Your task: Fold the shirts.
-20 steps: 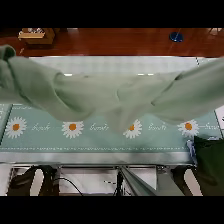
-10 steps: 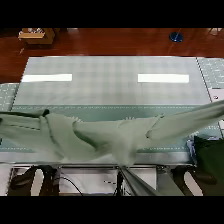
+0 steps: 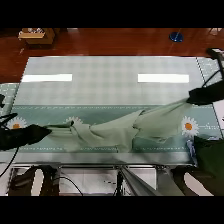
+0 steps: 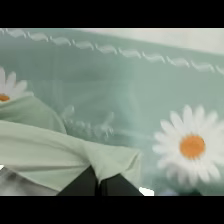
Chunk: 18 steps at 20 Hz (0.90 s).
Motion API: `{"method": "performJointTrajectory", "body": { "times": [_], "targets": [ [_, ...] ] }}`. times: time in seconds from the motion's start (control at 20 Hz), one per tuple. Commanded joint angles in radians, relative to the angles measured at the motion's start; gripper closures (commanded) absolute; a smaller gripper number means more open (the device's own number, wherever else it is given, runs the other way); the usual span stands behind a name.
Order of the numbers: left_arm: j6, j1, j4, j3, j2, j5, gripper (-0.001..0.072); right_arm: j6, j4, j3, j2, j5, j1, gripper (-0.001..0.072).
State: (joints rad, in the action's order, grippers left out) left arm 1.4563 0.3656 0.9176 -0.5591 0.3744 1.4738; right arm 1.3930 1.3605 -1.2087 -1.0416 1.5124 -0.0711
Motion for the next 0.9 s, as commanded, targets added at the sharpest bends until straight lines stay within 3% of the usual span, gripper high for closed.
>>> {"method": "performJointTrajectory", "body": {
  "times": [0.0, 0.15, 0.35, 0.5, 0.85],
  "targets": [
    [-0.117, 0.000, -0.170, 0.172, 0.020, -0.406, 0.0682, -0.069, -0.116, 0.016, -0.164, -0.218, 0.003, 0.0688],
    [-0.190, 0.000, -0.204, 0.207, 0.077, -0.595, 0.0681, -0.071, -0.158, 0.016, -0.251, -0.374, 0.002, 0.0688],
    [-0.241, -0.016, -0.204, 0.208, 0.220, -0.637, 0.0681, -0.071, -0.282, 0.016, -0.340, -0.532, 0.003, 0.0688],
    [-0.271, -0.086, -0.204, 0.207, 0.357, -0.644, 0.0681, -0.071, -0.385, 0.016, -0.409, -0.570, 0.006, 0.0688],
    [-0.271, -0.228, -0.204, 0.207, 0.618, -0.771, 0.0681, -0.071, -0.382, 0.016, -0.525, -0.564, 0.027, 0.0687]
  ]
}}
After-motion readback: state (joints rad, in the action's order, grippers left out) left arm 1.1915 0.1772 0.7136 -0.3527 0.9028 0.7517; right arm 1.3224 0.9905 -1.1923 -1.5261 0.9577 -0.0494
